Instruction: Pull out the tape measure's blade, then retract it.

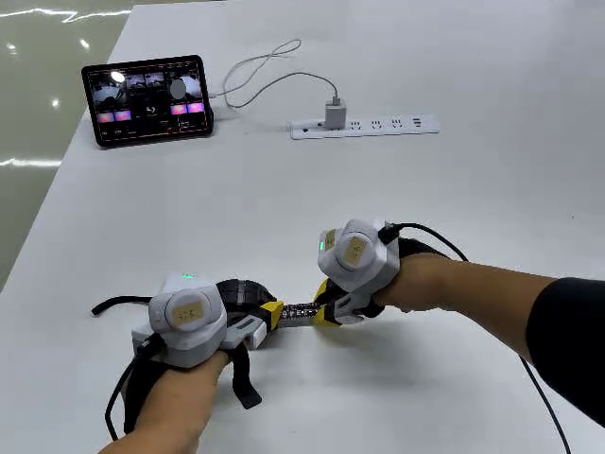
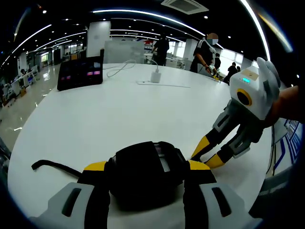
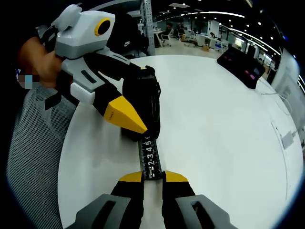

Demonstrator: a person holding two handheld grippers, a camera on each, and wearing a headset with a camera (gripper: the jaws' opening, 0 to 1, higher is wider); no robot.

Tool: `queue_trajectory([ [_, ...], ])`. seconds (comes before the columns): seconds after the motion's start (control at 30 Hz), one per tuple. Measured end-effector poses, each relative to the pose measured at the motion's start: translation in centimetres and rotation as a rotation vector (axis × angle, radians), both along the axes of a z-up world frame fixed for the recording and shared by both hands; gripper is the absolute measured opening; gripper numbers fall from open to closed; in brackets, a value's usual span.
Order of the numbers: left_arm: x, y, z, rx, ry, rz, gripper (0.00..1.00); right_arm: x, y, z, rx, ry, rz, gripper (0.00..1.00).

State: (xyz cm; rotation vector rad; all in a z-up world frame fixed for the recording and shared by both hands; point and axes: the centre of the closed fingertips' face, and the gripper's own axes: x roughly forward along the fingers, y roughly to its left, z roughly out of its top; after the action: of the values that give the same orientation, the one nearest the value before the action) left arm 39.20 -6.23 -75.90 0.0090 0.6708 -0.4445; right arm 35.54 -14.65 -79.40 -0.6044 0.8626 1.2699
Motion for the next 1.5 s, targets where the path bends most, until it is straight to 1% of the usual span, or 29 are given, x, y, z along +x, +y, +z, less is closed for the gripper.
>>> queue_trajectory([
  [0.17,0.0,0.0,0.0,-0.002,0.002,0.000,0.57,0.1,0.4,0.0,0.012,-0.003,0.005,0.10],
  [0.4,0.1,0.0,0.0,-0.004,0.003,0.002,0.57,0.3,1.0,0.1,0.014,-0.010,0.014,0.10],
  [0.67,0.1,0.0,0.0,-0.005,0.005,0.003,0.57,0.4,1.7,0.1,0.026,0.001,0.003,0.10],
  [1.03,0.1,0.1,0.0,-0.008,0.006,0.006,0.57,0.5,2.6,0.1,0.034,-0.013,0.023,0.10],
  [1.1,0.1,0.1,0.0,-0.008,0.006,0.008,0.57,0.5,2.8,0.1,0.041,-0.007,0.019,0.10],
  [1.13,0.1,0.1,0.0,-0.009,0.006,0.009,0.57,0.6,2.9,0.1,0.050,0.004,0.011,0.10],
  [1.2,0.1,0.1,0.0,-0.010,0.006,0.009,0.57,0.6,3.0,0.1,0.057,0.006,0.011,0.10],
  [1.37,0.0,0.1,0.0,-0.010,0.006,0.008,0.57,0.5,3.4,0.1,0.063,-0.002,0.019,0.10],
  [1.5,0.1,0.2,0.0,-0.011,0.008,0.010,0.57,0.6,3.8,0.1,0.056,-0.009,0.037,0.10],
])
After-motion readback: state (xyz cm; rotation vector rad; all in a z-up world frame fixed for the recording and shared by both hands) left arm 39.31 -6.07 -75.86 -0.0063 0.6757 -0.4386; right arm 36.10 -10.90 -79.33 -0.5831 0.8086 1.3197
